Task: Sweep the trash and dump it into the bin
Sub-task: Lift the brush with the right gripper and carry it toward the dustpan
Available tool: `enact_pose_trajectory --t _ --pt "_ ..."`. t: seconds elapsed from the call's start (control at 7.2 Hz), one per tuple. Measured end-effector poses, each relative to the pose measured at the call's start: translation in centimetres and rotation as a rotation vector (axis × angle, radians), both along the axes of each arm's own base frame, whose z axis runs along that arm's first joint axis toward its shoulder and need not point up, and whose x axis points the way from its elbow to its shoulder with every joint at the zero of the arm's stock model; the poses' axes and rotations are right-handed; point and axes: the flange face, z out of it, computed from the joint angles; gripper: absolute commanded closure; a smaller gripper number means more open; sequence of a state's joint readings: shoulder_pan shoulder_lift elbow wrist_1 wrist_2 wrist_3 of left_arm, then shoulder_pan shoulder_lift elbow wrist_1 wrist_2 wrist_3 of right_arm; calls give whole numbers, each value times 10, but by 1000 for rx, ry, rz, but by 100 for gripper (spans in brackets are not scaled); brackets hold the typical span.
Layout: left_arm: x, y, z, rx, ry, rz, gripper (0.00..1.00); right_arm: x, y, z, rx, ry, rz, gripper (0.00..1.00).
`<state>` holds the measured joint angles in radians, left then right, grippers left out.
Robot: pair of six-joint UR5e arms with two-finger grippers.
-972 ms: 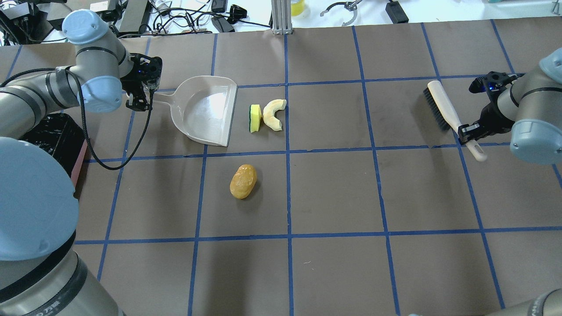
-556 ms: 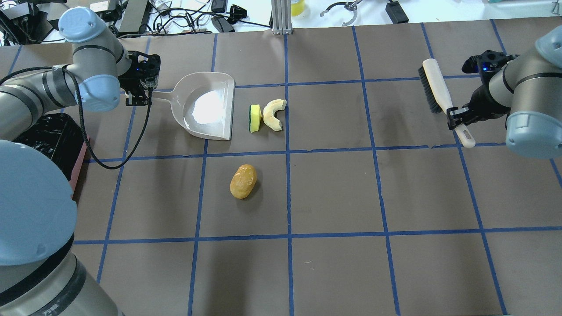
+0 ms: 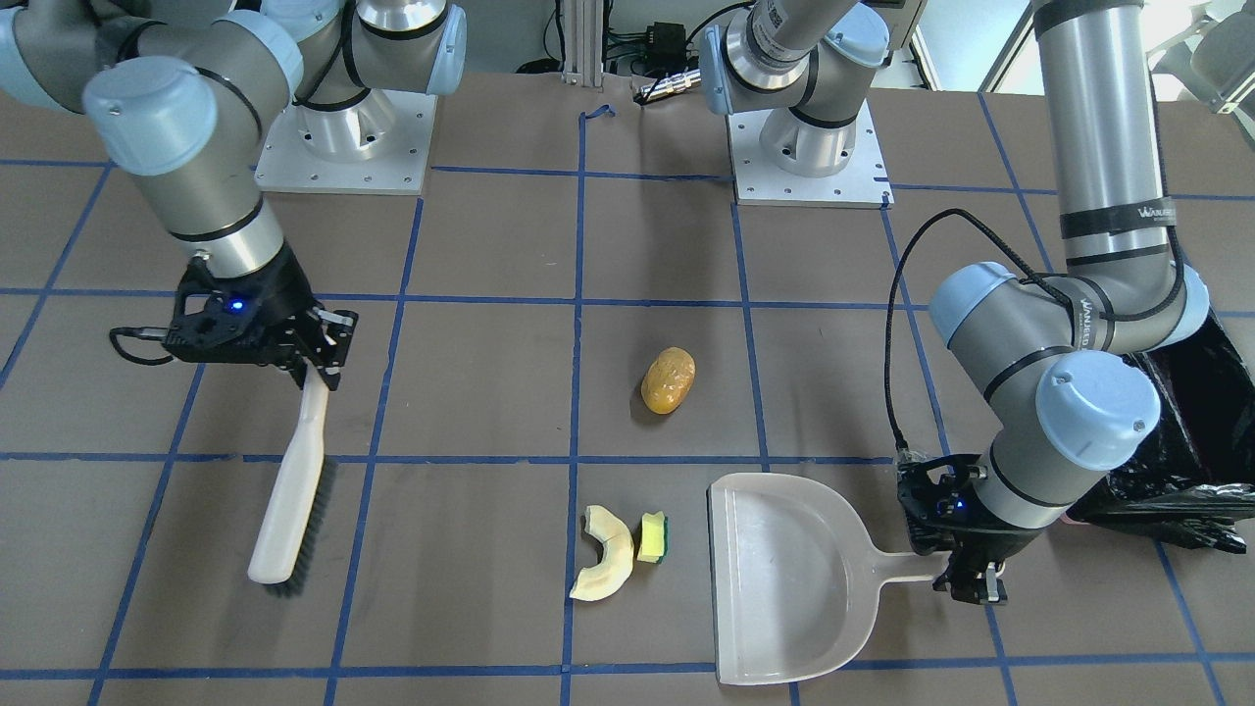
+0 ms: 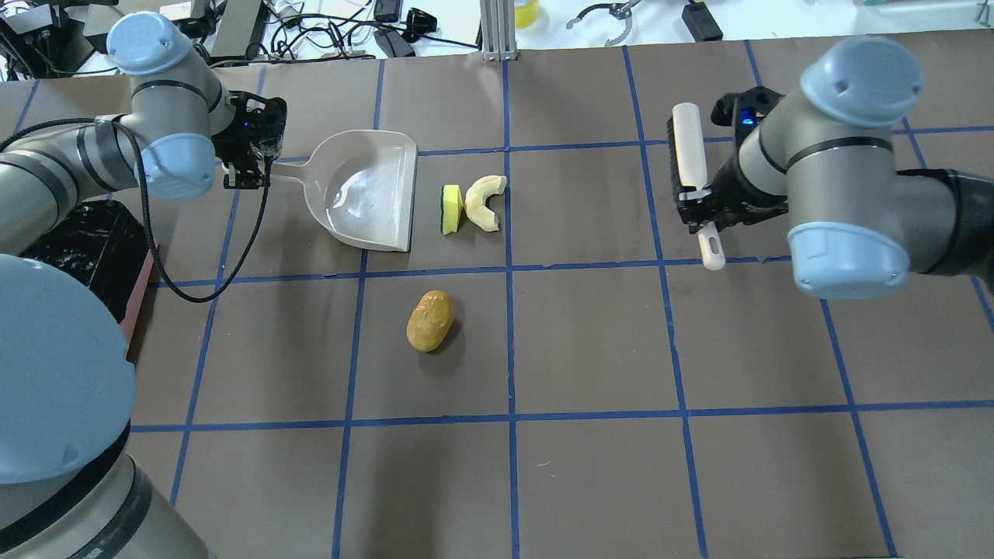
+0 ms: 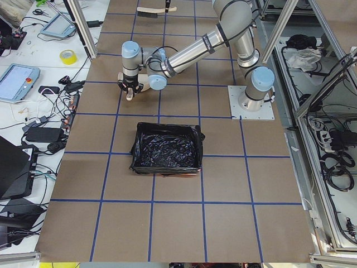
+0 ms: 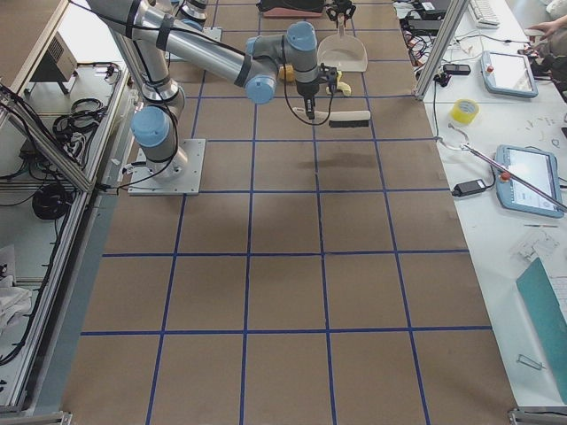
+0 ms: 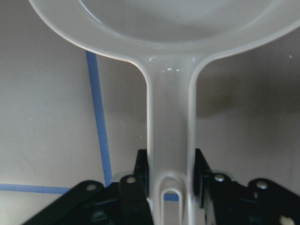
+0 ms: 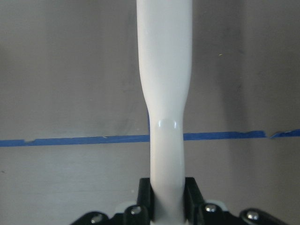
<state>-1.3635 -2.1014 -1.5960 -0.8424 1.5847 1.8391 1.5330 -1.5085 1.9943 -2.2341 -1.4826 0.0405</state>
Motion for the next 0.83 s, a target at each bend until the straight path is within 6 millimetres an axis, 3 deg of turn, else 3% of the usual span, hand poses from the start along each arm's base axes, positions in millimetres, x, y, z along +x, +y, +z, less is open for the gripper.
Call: enact_pose_trajectory --t 0.28,0.83 --pt "-2 5 1 3 -1 -3 100 74 14 -22 31 -10 -60 99" --pt "-4 9 2 5 -1 -5 100 171 27 -65 65 -32 -69 99"
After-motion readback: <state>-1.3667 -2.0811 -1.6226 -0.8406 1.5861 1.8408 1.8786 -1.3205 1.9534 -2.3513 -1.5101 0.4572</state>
